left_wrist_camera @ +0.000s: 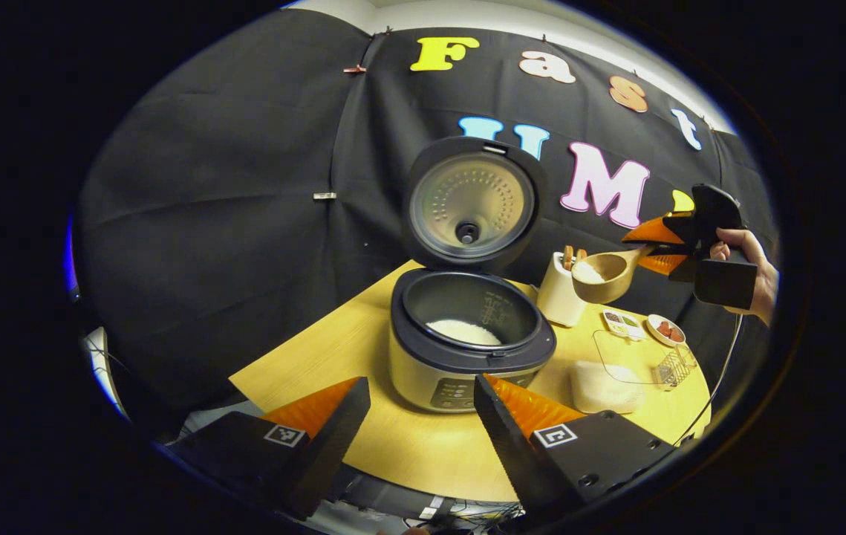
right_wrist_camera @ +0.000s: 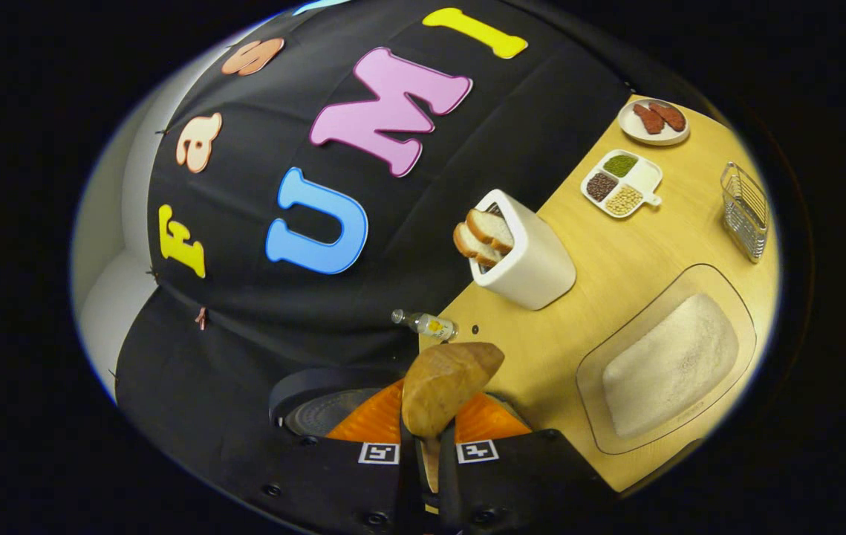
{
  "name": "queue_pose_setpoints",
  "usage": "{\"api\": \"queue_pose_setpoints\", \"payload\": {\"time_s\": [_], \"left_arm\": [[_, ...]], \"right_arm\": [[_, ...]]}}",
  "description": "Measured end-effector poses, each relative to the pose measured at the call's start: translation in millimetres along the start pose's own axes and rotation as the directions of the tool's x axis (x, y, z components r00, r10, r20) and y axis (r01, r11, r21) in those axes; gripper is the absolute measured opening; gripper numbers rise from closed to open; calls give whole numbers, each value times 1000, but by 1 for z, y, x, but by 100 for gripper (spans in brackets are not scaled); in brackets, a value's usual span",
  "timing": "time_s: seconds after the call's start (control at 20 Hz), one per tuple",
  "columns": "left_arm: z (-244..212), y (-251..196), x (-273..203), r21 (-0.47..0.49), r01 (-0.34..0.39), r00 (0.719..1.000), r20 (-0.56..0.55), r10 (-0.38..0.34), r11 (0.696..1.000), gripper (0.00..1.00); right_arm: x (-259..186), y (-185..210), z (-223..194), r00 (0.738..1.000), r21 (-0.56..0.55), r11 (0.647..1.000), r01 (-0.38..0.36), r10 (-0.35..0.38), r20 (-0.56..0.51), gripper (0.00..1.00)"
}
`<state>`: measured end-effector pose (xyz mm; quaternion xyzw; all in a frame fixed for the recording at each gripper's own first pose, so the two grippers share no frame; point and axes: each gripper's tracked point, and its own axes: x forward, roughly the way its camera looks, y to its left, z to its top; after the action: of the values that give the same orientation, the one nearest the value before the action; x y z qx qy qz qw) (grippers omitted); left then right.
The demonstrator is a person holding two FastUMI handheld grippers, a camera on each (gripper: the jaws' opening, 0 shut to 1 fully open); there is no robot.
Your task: Close the left gripper, press the button to open the rice cooker; take a wooden spoon from the chopstick holder with the right hand, scoop a spoonful of rice and pour it into the rice cooker, then put the wooden spoon back into the chopstick holder.
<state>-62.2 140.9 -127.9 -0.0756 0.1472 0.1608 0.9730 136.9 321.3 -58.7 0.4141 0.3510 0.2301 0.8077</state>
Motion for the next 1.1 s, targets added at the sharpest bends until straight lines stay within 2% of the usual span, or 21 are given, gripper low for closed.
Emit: {"api": "queue_pose_setpoints", "payload": {"time_s": [0.25, 0.3, 0.35, 0.65, 0.75, 0.95, 1.1], "left_arm": [[-6, 27, 0, -42, -59, 998, -10, 59, 997, 96], [-6, 31, 1, -45, -67, 998, -11, 67, 997, 93], [-5, 35, 2, -46, -74, 997, -12, 74, 996, 96], [0, 53, 8, -38, -100, 995, -12, 99, 994, 96], [2, 57, 9, -34, -106, 994, -10, 105, 994, 96], [4, 60, 13, -34, -107, 994, -8, 107, 994, 96], [0, 60, 13, -38, -107, 994, -13, 107, 994, 96]], "right_arm": [[39, 41, -37, 998, -172, 983, -59, 52, -44, 13], [47, 46, -44, 997, -207, 976, -66, 57, -50, 13], [50, 49, -52, 997, -245, 967, -74, 63, -53, 13], [79, 59, -87, 995, -469, 877, -99, 81, -58, 13], [82, 61, -99, 994, -542, 833, -108, 87, -65, 13], [87, 68, -121, 986, -676, 718, -166, 133, -101, 13], [87, 74, -140, 975, -760, 611, -220, 167, -148, 13]]}}
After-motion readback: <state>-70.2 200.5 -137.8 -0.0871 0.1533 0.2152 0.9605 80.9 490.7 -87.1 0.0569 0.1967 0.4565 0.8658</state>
